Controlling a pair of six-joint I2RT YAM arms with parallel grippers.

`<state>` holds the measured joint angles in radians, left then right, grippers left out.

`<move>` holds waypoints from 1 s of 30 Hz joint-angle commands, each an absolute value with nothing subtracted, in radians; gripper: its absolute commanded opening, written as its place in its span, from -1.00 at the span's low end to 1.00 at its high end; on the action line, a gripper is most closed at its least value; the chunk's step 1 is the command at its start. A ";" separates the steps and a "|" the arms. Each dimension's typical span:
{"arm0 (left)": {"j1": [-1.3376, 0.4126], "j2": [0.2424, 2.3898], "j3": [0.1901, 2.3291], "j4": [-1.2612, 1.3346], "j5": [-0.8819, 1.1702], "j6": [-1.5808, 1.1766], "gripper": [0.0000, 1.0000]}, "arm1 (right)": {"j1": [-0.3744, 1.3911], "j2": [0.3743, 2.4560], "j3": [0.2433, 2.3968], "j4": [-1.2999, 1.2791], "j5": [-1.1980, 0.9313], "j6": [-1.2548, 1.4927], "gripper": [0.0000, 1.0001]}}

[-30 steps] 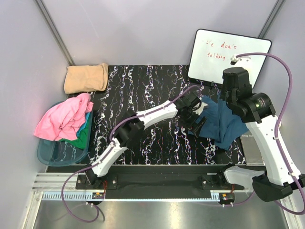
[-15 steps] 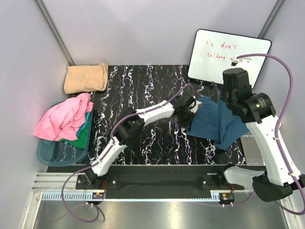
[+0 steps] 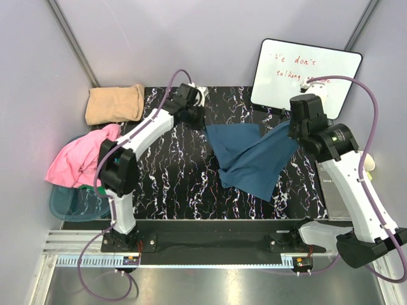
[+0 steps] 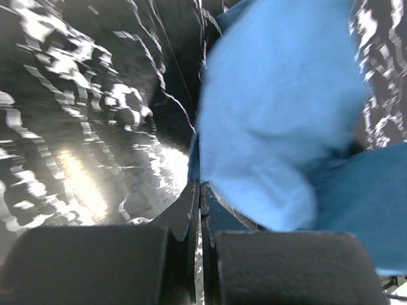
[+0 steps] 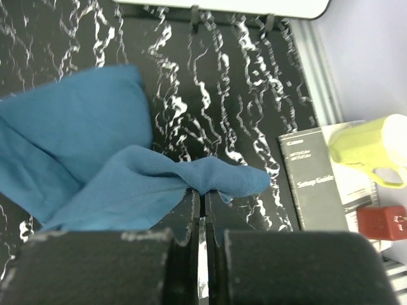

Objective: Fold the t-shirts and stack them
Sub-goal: Flatten out the tshirt

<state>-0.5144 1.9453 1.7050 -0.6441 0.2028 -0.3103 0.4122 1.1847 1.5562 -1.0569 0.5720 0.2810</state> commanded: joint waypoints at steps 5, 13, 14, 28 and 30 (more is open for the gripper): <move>-0.535 1.838 1.516 -0.716 0.138 -0.302 -1.00 | 0.411 1.193 1.428 -0.996 0.404 0.321 -1.00; -0.534 1.822 1.382 -0.859 0.008 -0.359 -0.93 | 0.411 1.180 1.303 -1.037 0.261 0.391 -1.00; -0.534 1.824 1.381 -0.889 0.003 -0.351 -0.72 | 0.411 1.180 1.296 -1.038 0.255 0.400 -1.00; -0.532 1.933 1.640 -0.913 0.031 -0.264 0.33 | 0.411 1.256 1.304 -1.023 0.241 0.399 -1.00; -0.529 1.986 1.663 -0.917 0.066 -0.262 0.25 | 0.411 1.262 1.304 -1.020 0.244 0.400 -1.00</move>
